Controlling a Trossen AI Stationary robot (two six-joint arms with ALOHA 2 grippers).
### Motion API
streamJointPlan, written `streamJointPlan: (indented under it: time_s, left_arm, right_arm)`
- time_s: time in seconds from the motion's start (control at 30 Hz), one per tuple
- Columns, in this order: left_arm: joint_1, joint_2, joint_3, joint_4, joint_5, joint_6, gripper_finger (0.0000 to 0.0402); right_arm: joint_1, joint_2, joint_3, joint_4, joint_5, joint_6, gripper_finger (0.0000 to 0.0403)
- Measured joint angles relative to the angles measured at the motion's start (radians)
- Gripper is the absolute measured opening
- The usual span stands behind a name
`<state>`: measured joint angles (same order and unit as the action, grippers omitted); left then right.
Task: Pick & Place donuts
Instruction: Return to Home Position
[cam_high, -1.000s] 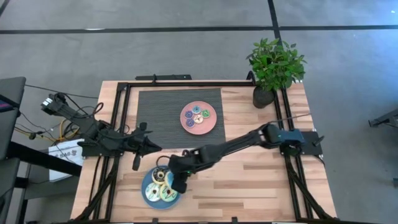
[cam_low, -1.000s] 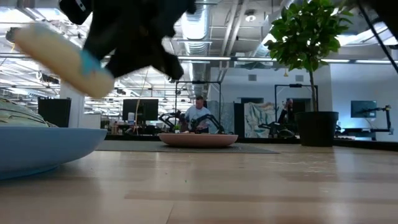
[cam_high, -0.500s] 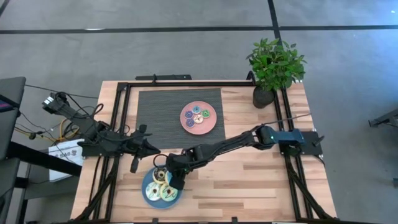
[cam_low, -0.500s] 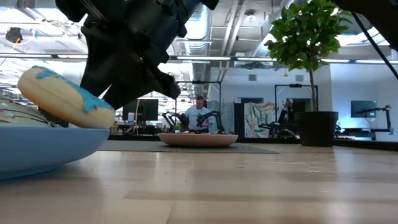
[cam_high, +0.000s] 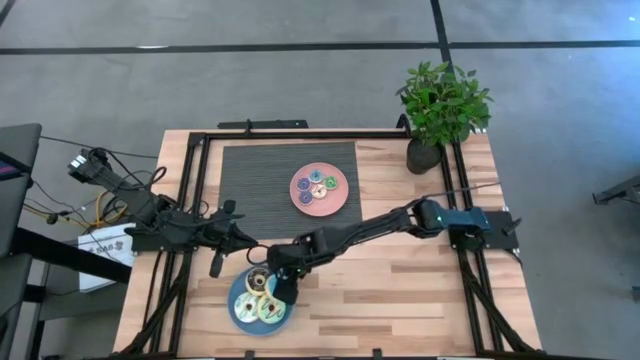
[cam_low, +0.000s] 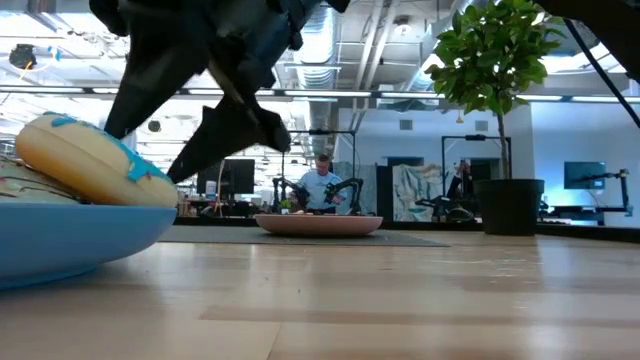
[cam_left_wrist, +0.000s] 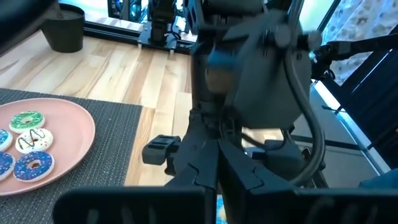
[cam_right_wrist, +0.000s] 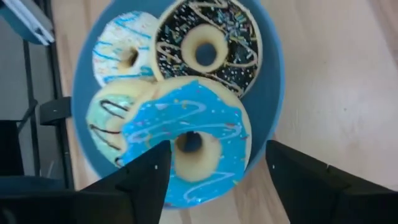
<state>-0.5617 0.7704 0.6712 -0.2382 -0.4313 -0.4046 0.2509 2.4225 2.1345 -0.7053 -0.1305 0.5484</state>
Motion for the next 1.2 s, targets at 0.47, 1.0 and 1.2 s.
streamJointPlan:
  time_s: [0.47,1.0,1.2]
  left_arm:
    - [0.008,0.016,0.000,-0.003,-0.024,-0.010,0.0000]
    - [0.277,0.301,-0.035,0.217,0.269,0.250,0.0000]
    - [0.476,0.286,-0.098,0.296,0.363,0.288,0.0000]
  right_arm:
    - [0.010,-0.165,-0.047,-0.187,0.150,-0.232,0.0219]
    - [-0.023,-0.903,-1.090,0.396,0.194,-0.069,0.0030]
    - [-0.053,-1.203,-1.312,0.383,0.286,-0.111,0.0009]
